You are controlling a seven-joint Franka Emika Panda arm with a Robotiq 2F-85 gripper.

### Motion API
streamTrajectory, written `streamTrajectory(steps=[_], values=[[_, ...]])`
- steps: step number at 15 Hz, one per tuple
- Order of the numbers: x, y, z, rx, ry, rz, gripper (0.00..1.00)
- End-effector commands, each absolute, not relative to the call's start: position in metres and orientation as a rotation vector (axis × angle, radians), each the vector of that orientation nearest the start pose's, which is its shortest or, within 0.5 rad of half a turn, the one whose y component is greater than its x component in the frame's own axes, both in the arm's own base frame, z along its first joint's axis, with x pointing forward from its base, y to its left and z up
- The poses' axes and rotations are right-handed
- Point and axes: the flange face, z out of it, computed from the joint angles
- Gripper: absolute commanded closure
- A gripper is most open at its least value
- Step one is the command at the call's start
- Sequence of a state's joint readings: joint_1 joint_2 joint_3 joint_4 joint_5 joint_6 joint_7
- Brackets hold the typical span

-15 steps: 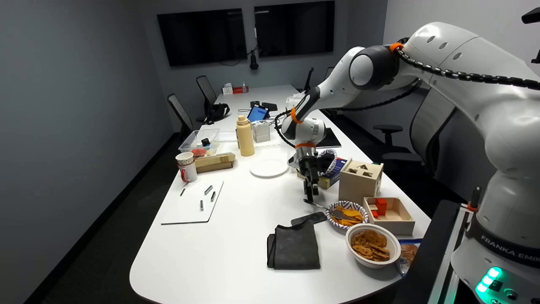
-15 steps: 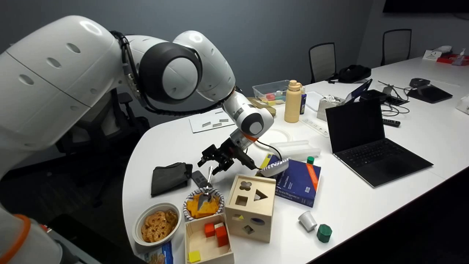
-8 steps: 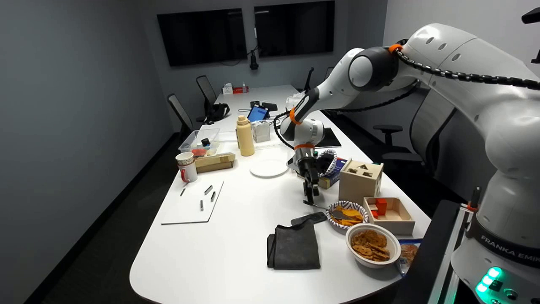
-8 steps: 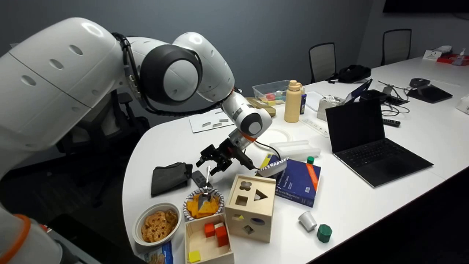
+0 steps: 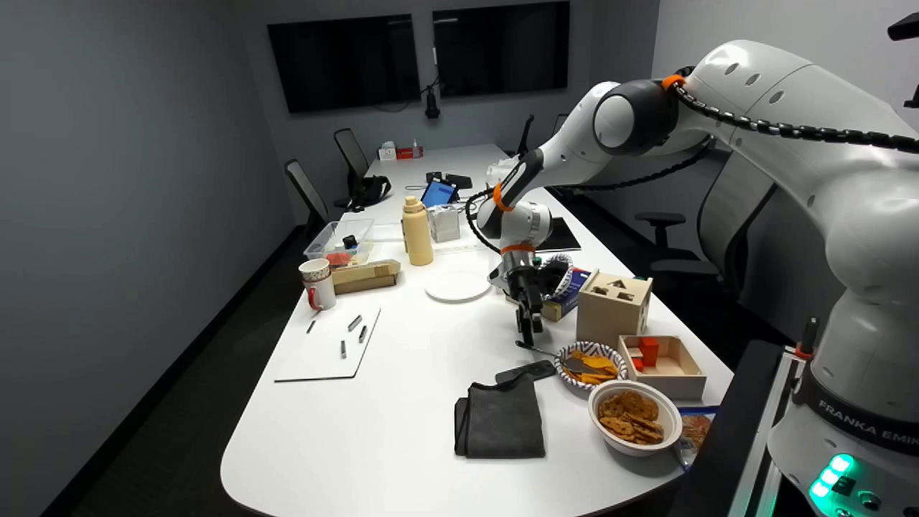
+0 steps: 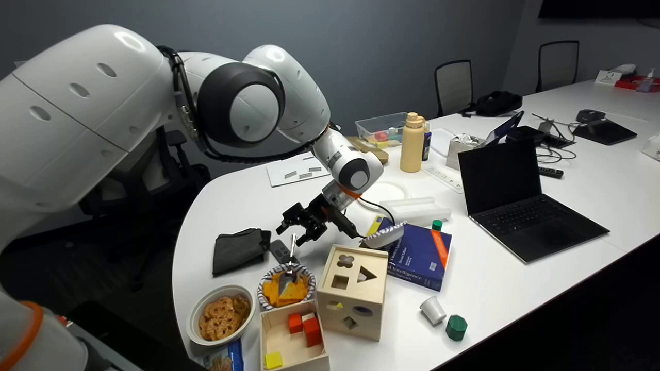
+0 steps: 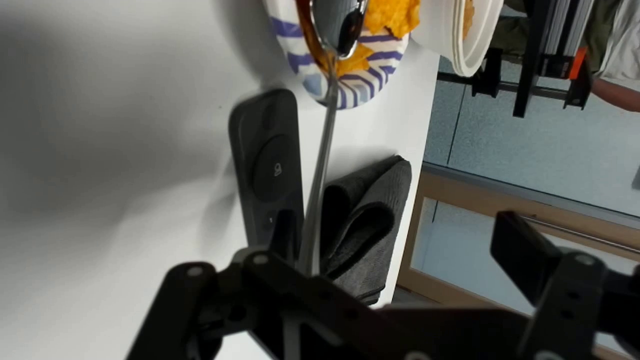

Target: Use the spoon to stir in the bowl

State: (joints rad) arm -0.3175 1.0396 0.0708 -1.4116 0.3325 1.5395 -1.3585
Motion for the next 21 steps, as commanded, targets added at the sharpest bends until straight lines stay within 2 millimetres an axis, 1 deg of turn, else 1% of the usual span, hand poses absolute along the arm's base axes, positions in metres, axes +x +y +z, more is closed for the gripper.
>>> streamTrajectory(steps=[1, 3, 7, 10, 13, 14, 15, 16, 17, 19, 20, 21], values=[[0.589, -0.114, 0.052, -1.973, -0.991, 0.405, 0.0], [0.588, -0.112, 0.054, -2.013, -0.983, 0.395, 0.0], [0.588, -0.107, 0.049, -2.09, -0.966, 0.37, 0.0], [0.582, -0.098, 0.043, -2.114, -0.965, 0.376, 0.0], [0.574, -0.09, 0.042, -2.133, -0.963, 0.374, 0.0], [0.572, -0.088, 0.043, -2.139, -0.963, 0.371, 0.25], [0.57, -0.086, 0.043, -2.145, -0.962, 0.365, 0.27], [0.567, -0.085, 0.044, -2.152, -0.959, 0.358, 0.34], [0.565, -0.084, 0.045, -2.159, -0.956, 0.354, 0.44], [0.561, -0.083, 0.046, -2.171, -0.953, 0.348, 0.58], [0.559, -0.081, 0.047, -2.177, -0.946, 0.347, 0.67], [0.557, -0.081, 0.047, -2.182, -0.945, 0.344, 0.74]])
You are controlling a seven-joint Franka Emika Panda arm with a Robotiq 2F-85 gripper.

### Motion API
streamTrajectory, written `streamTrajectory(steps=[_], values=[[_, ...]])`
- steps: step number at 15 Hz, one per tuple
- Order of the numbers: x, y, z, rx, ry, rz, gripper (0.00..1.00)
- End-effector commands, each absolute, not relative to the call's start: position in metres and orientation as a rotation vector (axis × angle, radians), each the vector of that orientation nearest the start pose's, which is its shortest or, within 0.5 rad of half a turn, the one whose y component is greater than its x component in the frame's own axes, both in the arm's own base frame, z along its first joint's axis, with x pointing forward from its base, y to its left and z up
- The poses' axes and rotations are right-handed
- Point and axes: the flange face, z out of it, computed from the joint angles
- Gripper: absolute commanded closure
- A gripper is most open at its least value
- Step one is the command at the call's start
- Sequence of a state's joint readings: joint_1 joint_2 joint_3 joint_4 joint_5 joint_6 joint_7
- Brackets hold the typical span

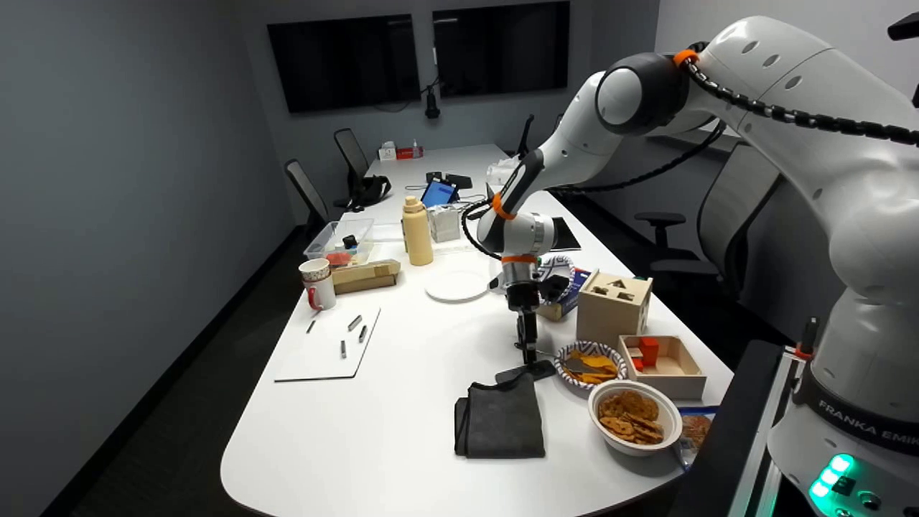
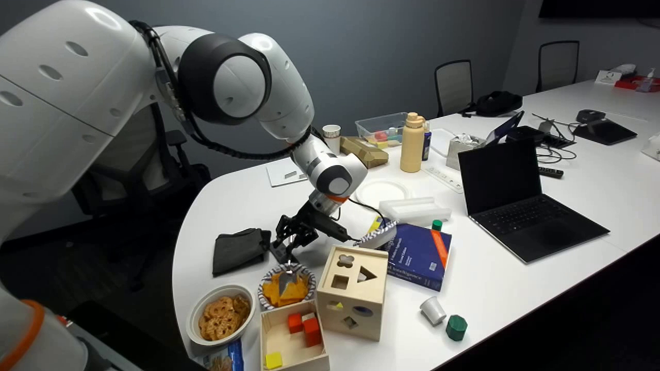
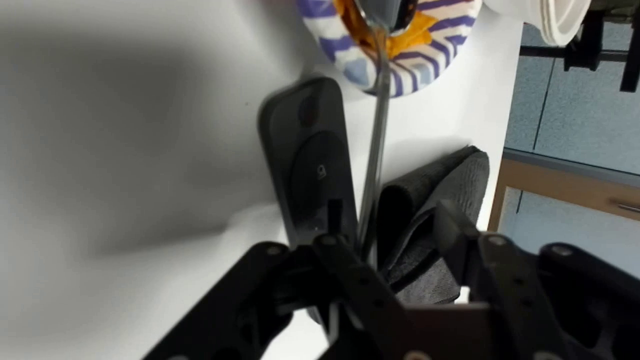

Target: Use the spoon to stir in the bowl

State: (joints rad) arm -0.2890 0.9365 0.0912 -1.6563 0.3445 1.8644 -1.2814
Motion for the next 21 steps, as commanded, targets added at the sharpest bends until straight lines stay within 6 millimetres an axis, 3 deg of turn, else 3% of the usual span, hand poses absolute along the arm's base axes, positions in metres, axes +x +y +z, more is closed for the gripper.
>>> streamTrajectory(steps=[1, 4, 11, 21], values=[[0.555, -0.08, 0.047, -2.181, -0.944, 0.344, 0.83], [0.55, -0.079, 0.047, -2.185, -0.94, 0.334, 1.0], [0.534, -0.08, 0.052, -2.176, -0.969, 0.306, 0.99], [0.474, -0.07, 0.09, -2.099, -1.344, 0.088, 0.99]])
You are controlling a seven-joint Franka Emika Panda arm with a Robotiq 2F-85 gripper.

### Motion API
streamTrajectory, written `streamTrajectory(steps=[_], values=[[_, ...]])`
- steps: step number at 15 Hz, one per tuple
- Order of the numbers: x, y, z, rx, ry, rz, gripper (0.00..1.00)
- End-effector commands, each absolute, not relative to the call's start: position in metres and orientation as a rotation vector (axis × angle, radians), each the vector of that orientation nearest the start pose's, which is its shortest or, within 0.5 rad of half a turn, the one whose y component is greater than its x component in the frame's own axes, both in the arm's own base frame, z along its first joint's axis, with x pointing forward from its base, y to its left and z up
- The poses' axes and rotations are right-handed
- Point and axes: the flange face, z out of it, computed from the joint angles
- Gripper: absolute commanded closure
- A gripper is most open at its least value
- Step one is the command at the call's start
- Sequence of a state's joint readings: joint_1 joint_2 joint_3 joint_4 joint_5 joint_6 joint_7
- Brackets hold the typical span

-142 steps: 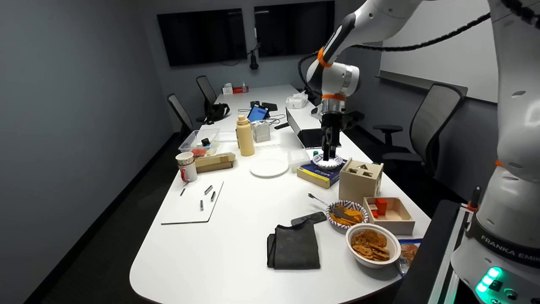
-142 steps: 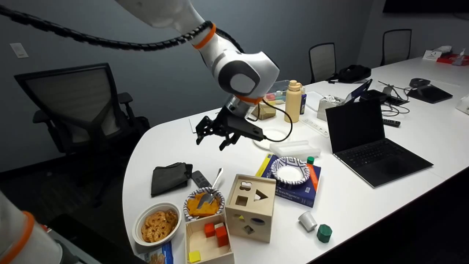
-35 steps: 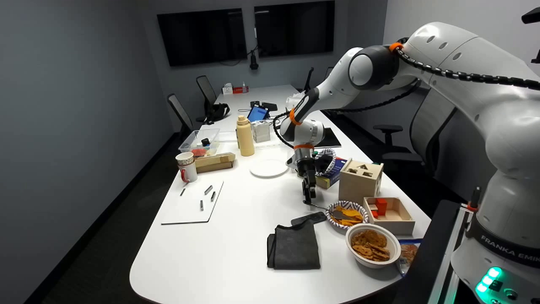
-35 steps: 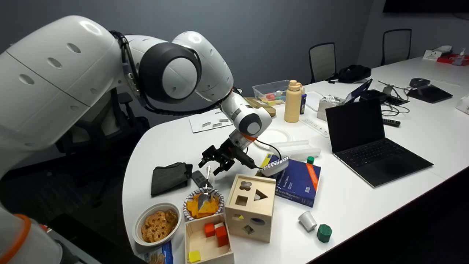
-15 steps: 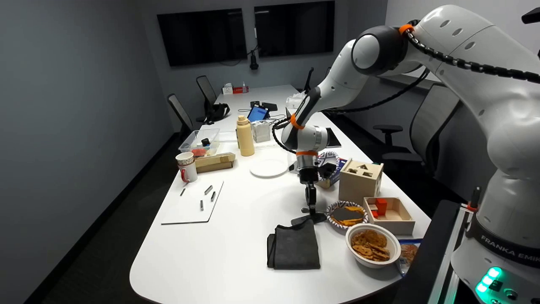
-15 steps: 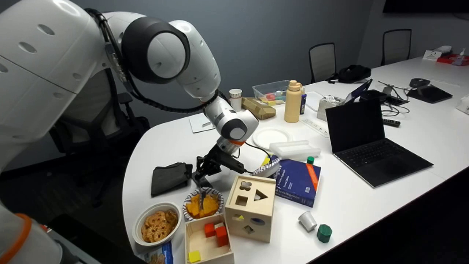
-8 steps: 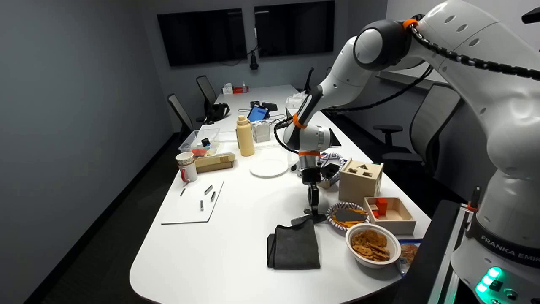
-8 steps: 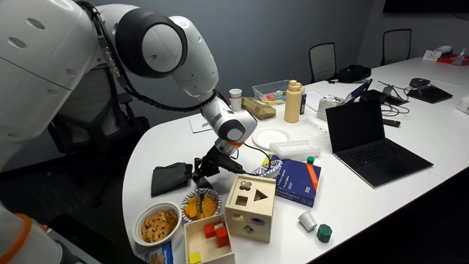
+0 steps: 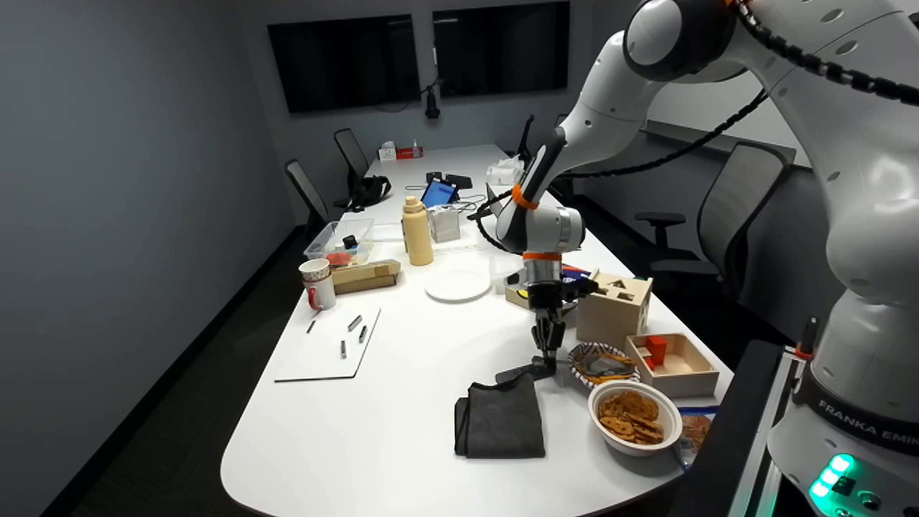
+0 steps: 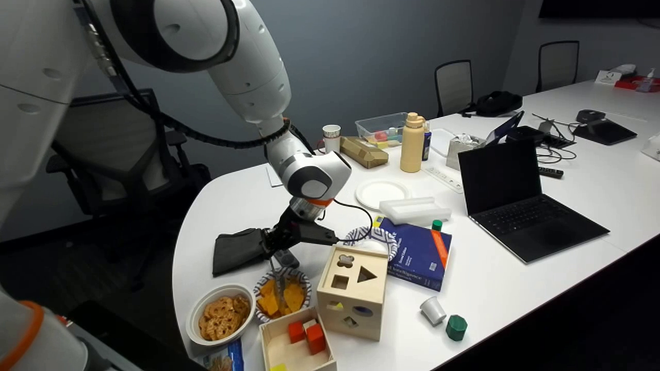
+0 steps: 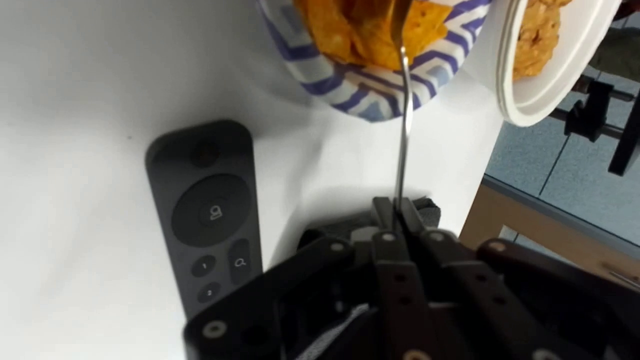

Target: Use the spoon to stir in the bowl

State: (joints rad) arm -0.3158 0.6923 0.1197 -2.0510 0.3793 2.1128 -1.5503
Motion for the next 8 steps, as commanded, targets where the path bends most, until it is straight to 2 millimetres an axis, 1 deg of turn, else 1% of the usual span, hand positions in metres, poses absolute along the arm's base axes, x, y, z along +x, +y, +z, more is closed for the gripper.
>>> streamTrajectory(steps=[1, 5, 8], values=[[0.471, -0.069, 0.094, -2.093, -1.378, 0.065, 0.99], [0.471, -0.065, 0.106, -2.037, -1.498, -0.033, 0.99], [0.472, -0.064, 0.113, -2.005, -1.554, -0.103, 0.99]])
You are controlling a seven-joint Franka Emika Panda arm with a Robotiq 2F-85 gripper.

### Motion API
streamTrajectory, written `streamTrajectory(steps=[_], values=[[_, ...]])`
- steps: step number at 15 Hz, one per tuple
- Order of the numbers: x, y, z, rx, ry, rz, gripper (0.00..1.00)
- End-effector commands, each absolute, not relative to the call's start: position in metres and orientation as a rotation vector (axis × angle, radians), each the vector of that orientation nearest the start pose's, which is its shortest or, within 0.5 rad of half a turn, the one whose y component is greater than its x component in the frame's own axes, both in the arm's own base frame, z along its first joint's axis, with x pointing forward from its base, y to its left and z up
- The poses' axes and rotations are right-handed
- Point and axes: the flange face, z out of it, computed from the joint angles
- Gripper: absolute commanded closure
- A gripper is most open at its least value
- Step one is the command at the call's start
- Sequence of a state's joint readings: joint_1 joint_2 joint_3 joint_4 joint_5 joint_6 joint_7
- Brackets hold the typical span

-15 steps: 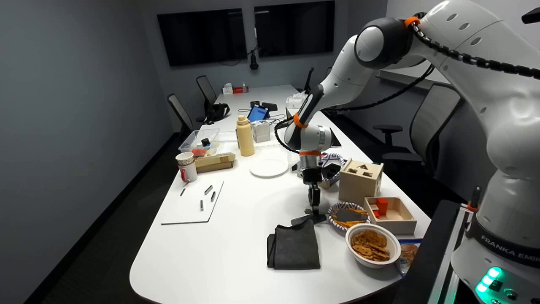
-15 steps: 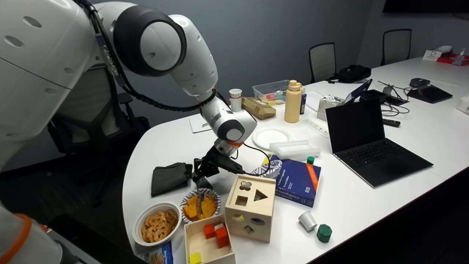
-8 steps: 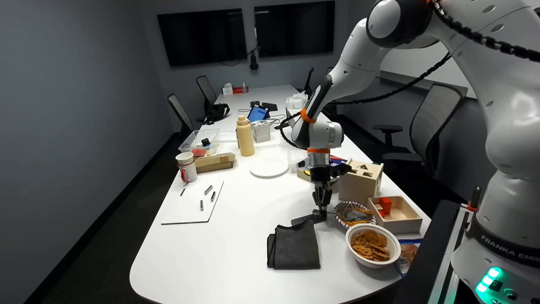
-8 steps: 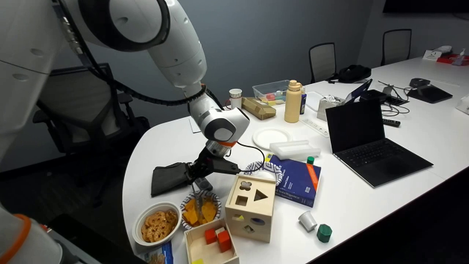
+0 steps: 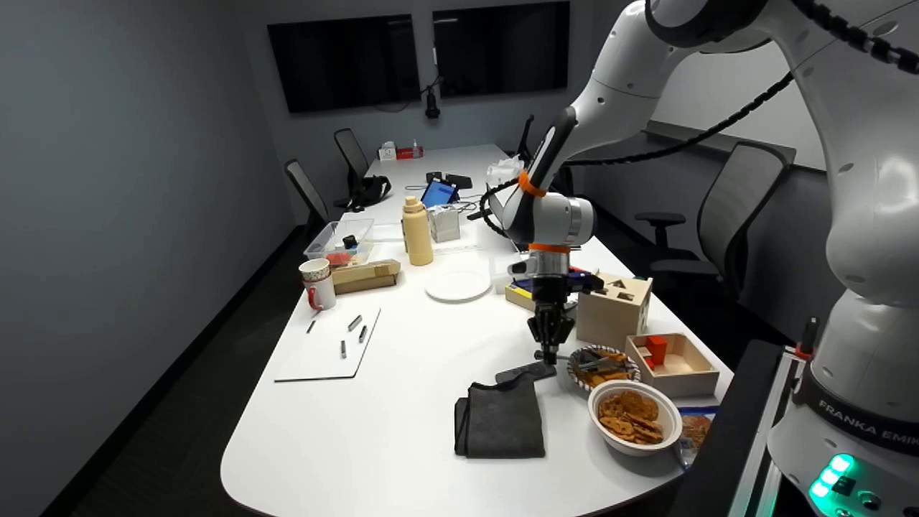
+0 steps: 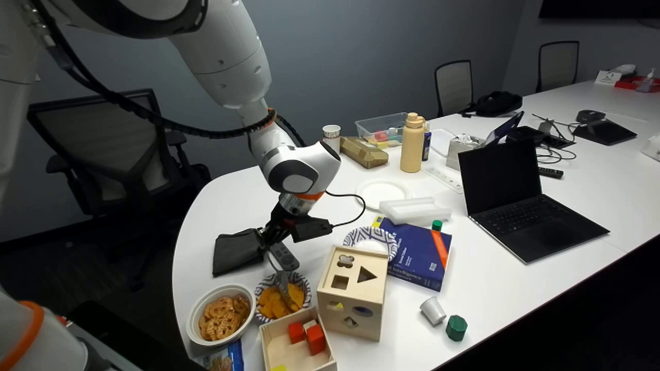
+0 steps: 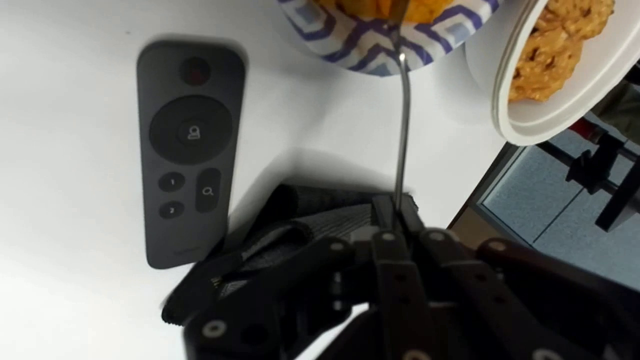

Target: Use the spoon to stir in the bowl

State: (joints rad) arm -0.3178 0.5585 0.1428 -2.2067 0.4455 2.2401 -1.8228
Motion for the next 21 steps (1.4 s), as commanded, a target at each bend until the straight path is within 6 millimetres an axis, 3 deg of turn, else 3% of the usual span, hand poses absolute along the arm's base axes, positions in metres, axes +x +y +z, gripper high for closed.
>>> streamTrajectory(steps=[1, 6, 12, 21], values=[[0.472, -0.064, 0.116, -1.997, -1.572, -0.13, 0.99], [0.463, -0.067, 0.123, -1.937, -1.613, -0.263, 0.99], [0.449, -0.069, 0.125, -1.885, -1.476, -0.285, 0.99], [0.462, -0.077, 0.124, -2.229, -1.178, -0.495, 0.99]])
